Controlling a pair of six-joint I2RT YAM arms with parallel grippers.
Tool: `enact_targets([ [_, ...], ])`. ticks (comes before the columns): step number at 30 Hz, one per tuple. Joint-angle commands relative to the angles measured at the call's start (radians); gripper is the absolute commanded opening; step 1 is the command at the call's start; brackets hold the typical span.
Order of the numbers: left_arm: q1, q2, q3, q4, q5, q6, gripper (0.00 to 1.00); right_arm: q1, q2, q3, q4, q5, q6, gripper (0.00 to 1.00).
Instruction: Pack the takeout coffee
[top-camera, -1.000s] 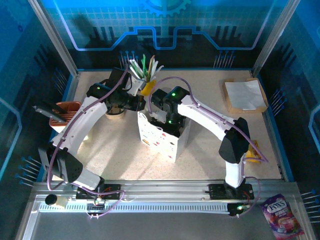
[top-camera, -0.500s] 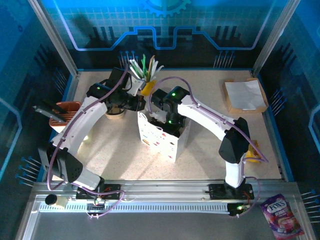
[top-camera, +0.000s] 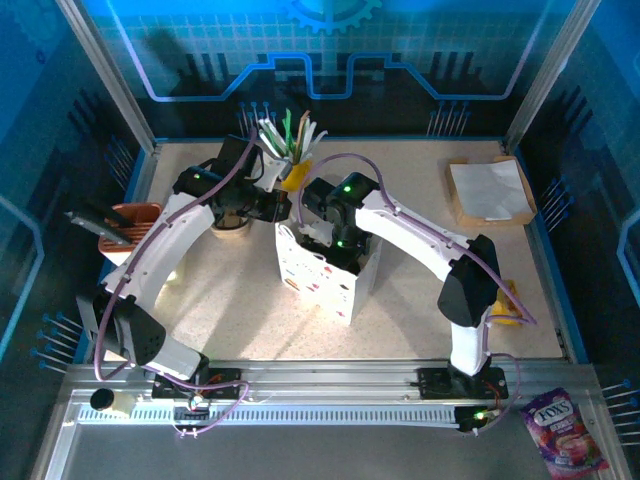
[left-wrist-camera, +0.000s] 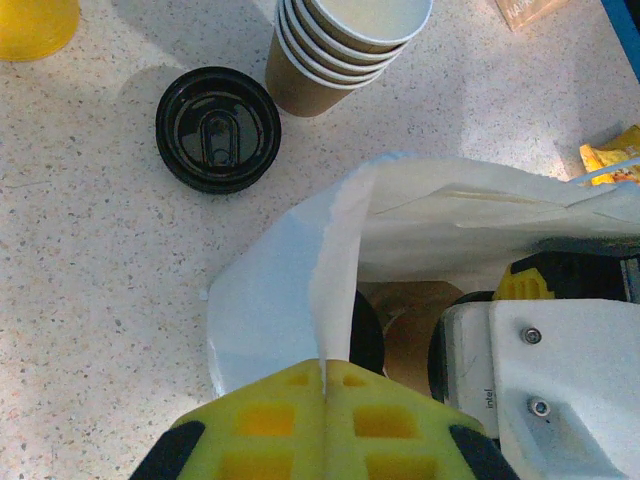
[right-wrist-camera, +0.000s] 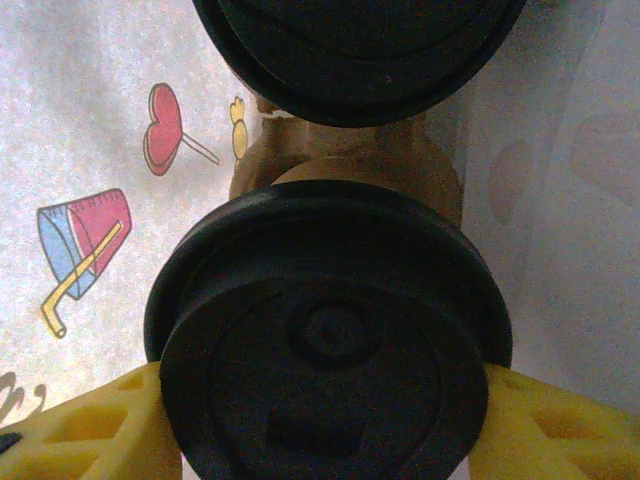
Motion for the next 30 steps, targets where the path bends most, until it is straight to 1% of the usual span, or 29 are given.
enact_targets([
  [1, -0.004, -0.013, -0.027, -0.017, 0.008, 0.021, 0.00, 0.000, -0.030, 0.001, -0.016, -0.016, -0.012, 0.46],
  [13, -0.004, -0.012, -0.028, -0.017, 0.005, 0.020, 0.00, -0.001, -0.030, 0.010, -0.053, -0.022, -0.036, 0.46],
  [30, -0.005, -0.014, -0.030, -0.017, 0.006, 0.020, 0.00, -0.004, -0.001, -0.016, -0.030, -0.032, -0.053, 0.45],
])
